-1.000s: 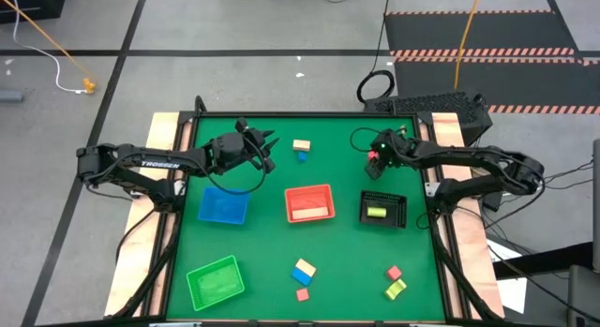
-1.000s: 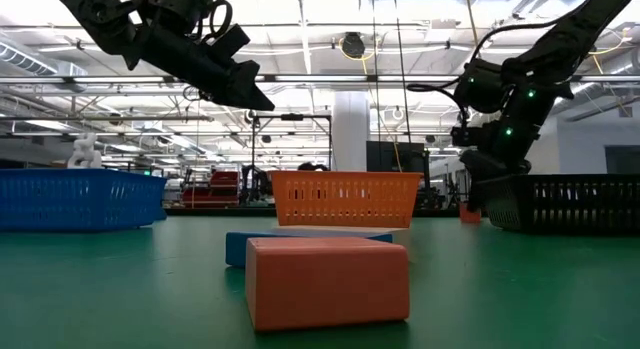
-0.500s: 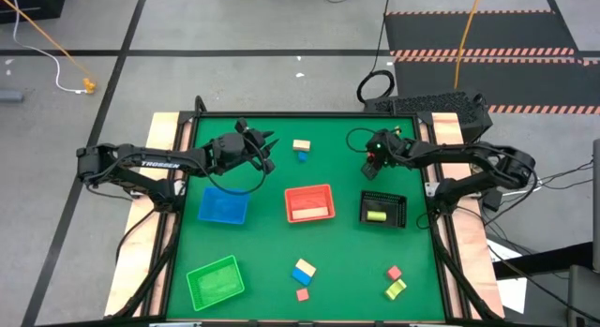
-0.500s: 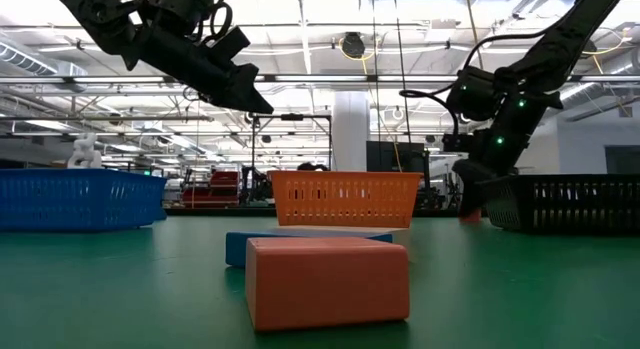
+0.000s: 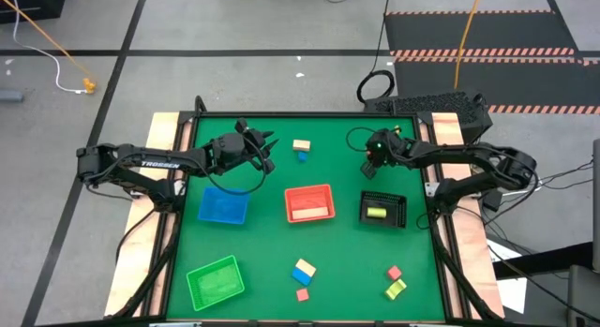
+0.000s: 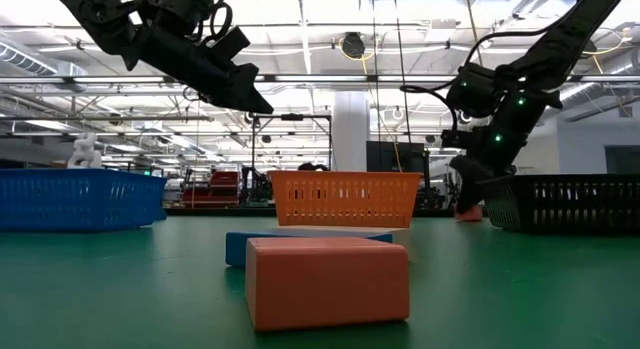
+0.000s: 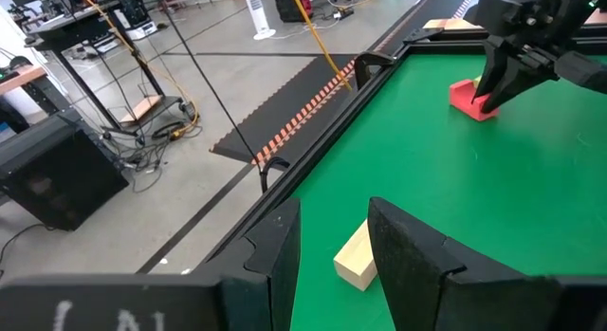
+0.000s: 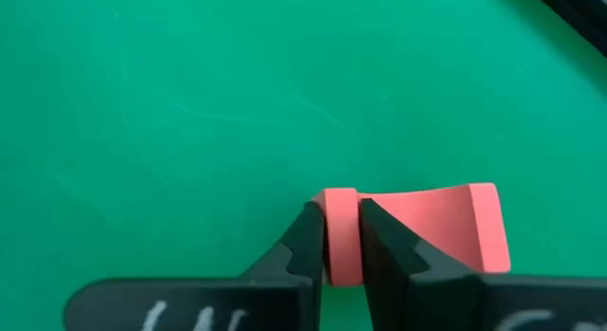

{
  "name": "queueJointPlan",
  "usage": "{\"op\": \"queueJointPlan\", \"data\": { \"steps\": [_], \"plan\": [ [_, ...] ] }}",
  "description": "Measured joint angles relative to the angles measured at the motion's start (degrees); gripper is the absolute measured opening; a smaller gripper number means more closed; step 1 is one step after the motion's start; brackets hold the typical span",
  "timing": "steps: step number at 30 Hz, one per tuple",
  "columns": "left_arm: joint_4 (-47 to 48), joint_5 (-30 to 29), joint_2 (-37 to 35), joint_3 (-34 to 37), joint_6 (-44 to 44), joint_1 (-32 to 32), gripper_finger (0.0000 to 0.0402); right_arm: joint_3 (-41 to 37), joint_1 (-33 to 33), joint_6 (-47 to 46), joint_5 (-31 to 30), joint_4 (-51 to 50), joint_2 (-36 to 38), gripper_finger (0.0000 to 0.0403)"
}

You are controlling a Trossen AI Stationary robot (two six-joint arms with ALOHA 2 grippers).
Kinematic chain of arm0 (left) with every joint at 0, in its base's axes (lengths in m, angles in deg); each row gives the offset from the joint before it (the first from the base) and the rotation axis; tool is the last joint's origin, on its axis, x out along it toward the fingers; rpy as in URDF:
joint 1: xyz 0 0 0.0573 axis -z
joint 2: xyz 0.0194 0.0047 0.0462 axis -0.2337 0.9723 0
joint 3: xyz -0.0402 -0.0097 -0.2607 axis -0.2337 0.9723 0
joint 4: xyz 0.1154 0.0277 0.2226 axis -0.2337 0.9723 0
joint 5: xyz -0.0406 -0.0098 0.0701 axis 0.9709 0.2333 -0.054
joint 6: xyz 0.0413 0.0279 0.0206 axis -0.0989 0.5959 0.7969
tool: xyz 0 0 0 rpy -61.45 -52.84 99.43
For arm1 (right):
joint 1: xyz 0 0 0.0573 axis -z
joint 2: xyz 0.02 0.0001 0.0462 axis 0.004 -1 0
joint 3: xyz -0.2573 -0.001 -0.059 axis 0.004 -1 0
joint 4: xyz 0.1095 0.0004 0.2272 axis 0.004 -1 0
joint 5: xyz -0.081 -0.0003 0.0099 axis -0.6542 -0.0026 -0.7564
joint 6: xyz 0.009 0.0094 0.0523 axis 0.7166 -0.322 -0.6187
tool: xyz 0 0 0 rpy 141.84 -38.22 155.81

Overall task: Sort & place blocks by color
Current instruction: Put the top orange block into the green bin

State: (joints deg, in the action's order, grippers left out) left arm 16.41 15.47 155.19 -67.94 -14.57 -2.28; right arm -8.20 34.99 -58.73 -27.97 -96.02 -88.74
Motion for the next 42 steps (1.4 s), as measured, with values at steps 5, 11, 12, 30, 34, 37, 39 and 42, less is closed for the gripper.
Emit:
{"op": "queueJointPlan", "data": {
  "steps": [5, 11, 12, 30, 34, 37, 39, 42],
  "plan": [
    [-0.23, 0.0, 0.0, 0.0, 0.18, 0.0, 0.0127, -0.3, 0.04, -3.36, 2.42, -0.29, 4.35, 0.0028],
    [-2.02, 0.81, 0.0, -0.02, 2.96, 0.0, 0.0127, -0.28, 0.04, -9.65, 9.66, 4.69, 10.41, 0.0028],
    [-2.11, 0.99, 0.0, -0.02, 3.53, 0.0, 0.0127, -0.28, 0.04, -11.11, 11.5, 5.87, 11.08, 0.0028],
    [-5.47, 1.14, 0.57, -0.02, 17.23, 1.69, 0.0127, -0.2, -7.43, -23.41, 22.86, 33.55, 12.77, 0.0028],
    [-7.8, 1.14, 0.57, -0.02, 19.61, 1.42, 0.0127, -0.2, -7.52, -24.13, 22.85, 36.33, 12.77, 0.0028],
    [-11.32, 1.14, 0.57, -0.02, 19.69, 1.0, 0.0127, -0.17, -7.52, -26.38, 22.87, 39.4, 12.77, 0.0028],
    [-12.92, 1.15, 0.57, -0.02, 19.77, 0.92, 0.0127, -0.17, -7.85, -28.9, 22.92, 41.43, 12.77, 0.0028],
    [-13.58, 4.12, 0.65, -0.02, 21.26, 0.92, 0.0127, -0.17, -9.02, -30.41, 22.82, 44.36, 12.74, 0.0028]
  ]
}}
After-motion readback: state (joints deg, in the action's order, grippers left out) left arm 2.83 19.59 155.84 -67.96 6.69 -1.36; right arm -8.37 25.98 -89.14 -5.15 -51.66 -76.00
